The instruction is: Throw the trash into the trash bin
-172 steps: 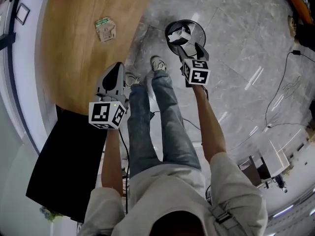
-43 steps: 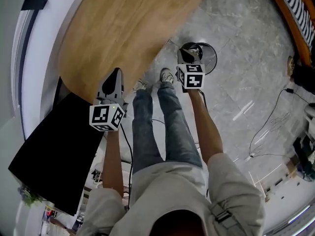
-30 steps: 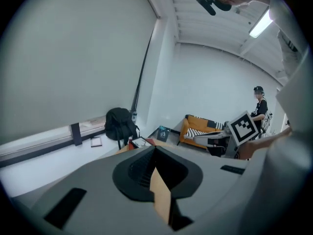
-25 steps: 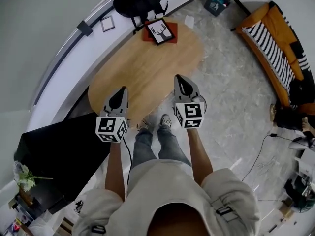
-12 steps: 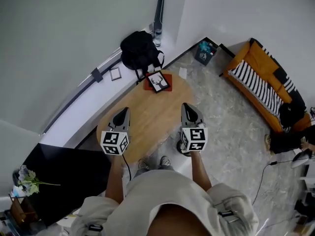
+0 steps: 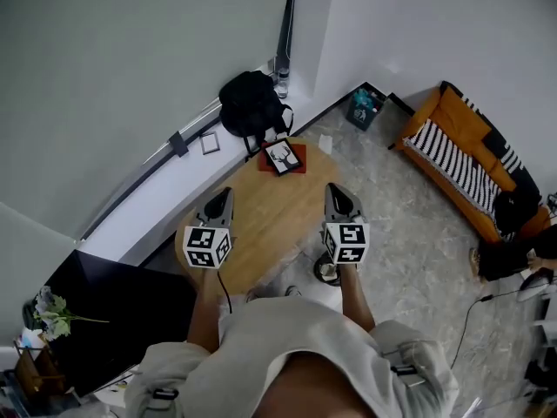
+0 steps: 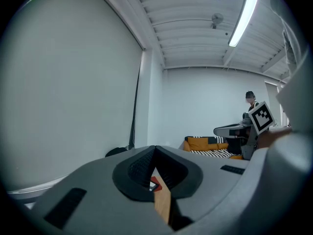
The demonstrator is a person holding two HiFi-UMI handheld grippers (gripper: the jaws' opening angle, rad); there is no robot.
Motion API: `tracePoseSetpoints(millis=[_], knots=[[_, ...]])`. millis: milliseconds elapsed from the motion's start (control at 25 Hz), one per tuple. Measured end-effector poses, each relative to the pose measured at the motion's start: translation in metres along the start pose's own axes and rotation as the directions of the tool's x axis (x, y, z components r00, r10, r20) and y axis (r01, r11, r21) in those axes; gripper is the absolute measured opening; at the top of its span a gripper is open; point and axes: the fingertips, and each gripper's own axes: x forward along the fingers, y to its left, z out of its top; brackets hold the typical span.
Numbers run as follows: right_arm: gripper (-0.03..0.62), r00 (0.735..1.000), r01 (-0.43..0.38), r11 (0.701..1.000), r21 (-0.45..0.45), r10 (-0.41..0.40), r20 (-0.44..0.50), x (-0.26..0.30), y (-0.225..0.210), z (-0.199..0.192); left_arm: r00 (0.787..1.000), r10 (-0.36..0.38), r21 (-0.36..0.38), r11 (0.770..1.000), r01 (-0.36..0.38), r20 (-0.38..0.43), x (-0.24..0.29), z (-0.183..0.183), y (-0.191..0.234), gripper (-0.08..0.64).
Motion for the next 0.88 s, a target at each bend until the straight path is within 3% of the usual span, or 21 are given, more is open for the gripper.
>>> tracePoseSetpoints(millis=[880], knots=[[0.029,0.999,0.017,1.000,-0.010,-0.017,-0.033,0.0035,-0.0071,-0.0085,1.000,0.004,-0.019,1.000,-0.005,-0.021,0.0032,-0.0072,0.0006,0.017]])
